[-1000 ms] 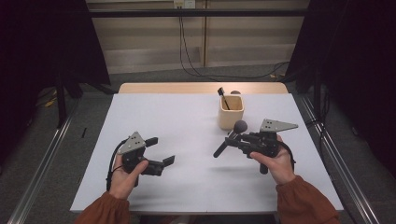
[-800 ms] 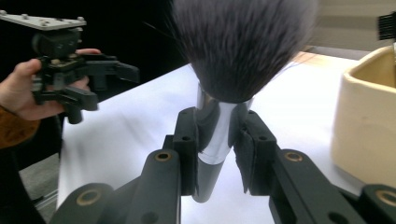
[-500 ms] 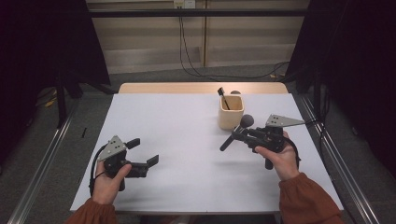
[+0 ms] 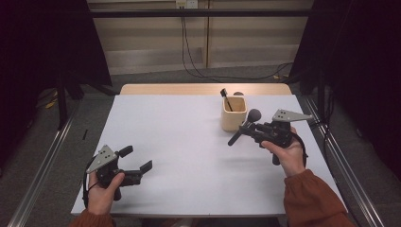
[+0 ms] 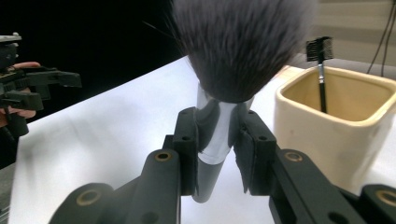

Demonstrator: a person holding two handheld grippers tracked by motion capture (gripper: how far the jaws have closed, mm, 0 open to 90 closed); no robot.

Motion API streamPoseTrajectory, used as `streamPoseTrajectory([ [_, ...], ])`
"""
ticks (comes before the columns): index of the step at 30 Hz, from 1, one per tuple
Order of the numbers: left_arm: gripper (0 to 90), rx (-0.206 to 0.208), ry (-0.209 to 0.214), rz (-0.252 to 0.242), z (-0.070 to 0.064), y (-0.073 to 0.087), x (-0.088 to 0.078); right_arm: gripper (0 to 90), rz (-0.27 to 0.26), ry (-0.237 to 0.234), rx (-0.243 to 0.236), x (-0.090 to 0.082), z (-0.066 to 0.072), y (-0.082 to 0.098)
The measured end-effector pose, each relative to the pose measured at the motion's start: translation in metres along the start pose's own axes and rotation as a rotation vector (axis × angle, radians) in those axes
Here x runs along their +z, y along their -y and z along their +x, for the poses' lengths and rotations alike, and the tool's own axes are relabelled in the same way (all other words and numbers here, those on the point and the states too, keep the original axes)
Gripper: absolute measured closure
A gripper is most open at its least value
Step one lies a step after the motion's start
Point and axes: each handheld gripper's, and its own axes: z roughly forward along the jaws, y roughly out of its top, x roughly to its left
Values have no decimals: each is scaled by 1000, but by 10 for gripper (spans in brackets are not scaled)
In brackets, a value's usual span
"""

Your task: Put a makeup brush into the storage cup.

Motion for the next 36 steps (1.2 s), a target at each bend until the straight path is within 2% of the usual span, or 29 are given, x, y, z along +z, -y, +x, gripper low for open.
streamPoseTrajectory([
  [4, 29, 1, -15, -11, 0, 0, 1, 713, -19, 10, 6, -1, -4, -4],
  [7, 28, -12, -11, -24, -1, 1, 2, 713, -23, 22, 0, -2, -7, -9],
  [9, 29, -2, -8, -21, -2, 1, 3, 713, -28, 29, -4, -3, -10, -14],
  [16, 28, -27, -21, -21, 3, 4, 0, 713, -47, 36, -26, -7, -14, -30],
  [19, 28, -26, -14, -17, 3, 4, -1, 713, -47, 44, -27, -7, -18, -36],
  [21, 28, -3, -10, -3, 1, 4, -1, 712, -50, 40, -19, -6, -21, -38],
  [26, 28, -6, -11, -6, 1, 4, -1, 713, -64, 45, -19, -2, -24, -45],
  [36, 28, -6, -14, -2, 0, 4, -2, 713, -69, 91, -56, 3, -36, -73],
])
